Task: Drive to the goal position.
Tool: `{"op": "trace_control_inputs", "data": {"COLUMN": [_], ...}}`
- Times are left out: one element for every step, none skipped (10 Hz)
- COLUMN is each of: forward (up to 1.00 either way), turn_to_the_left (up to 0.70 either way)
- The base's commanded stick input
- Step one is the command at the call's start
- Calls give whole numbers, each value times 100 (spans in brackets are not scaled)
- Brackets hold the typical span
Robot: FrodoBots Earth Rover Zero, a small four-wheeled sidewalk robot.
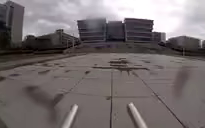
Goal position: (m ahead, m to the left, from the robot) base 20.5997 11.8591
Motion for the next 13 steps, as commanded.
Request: {"op": "trace_control_inputs", "data": {"forward": [100, 100, 100, 100, 100, 100, 100, 100, 100, 100, 100, 100, 100], "turn_to_the_left": [0, 0, 0, 0, 0, 0, 0, 0, 0, 0, 0, 0, 0]}}
